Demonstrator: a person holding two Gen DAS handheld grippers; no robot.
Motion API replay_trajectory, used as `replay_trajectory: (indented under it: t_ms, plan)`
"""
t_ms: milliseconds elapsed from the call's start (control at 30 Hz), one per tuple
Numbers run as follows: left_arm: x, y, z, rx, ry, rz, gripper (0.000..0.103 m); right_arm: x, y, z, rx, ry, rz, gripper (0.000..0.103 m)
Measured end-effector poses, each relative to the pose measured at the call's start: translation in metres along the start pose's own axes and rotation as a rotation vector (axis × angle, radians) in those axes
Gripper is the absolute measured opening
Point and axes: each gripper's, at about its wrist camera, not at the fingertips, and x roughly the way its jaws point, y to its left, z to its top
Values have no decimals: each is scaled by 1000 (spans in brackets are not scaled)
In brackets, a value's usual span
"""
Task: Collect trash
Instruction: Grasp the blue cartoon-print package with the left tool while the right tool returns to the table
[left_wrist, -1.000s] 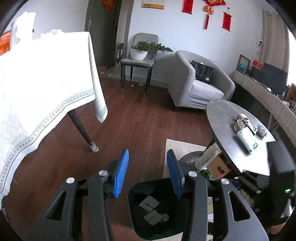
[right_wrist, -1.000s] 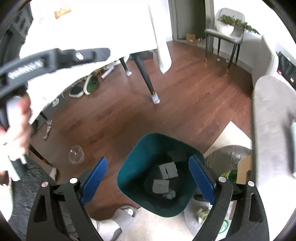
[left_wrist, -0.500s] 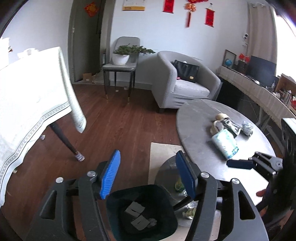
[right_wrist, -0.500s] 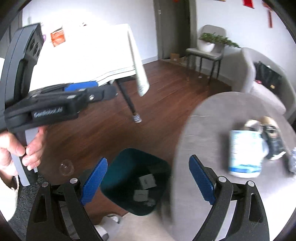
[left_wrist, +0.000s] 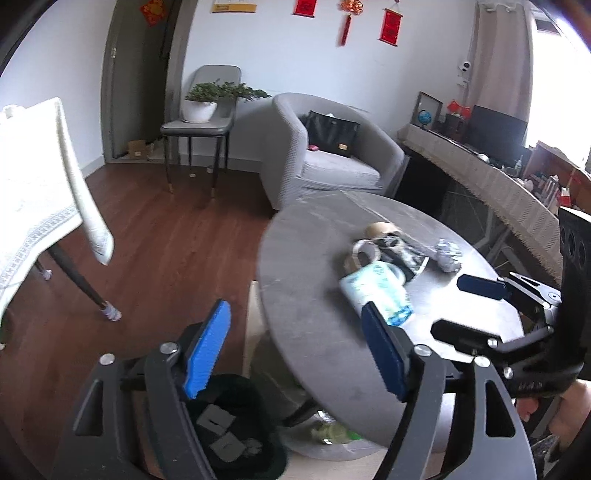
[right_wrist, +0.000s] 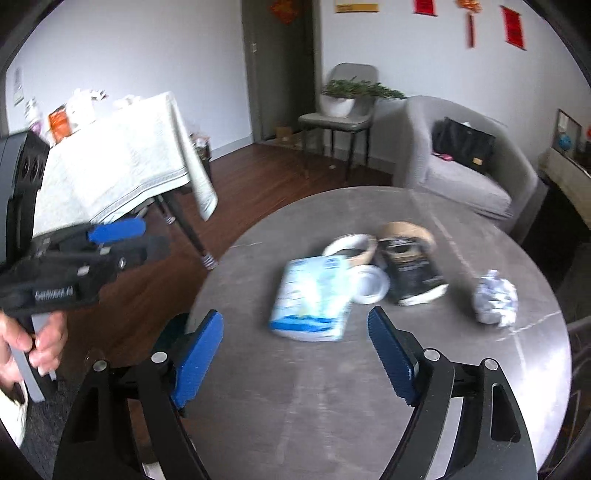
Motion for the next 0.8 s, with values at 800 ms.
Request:
replay_trajectory:
  t_ms: [800]
  plan:
    - [75, -89, -4, -65, 79, 17, 90, -37, -138, -12, 207, -85, -94, 78]
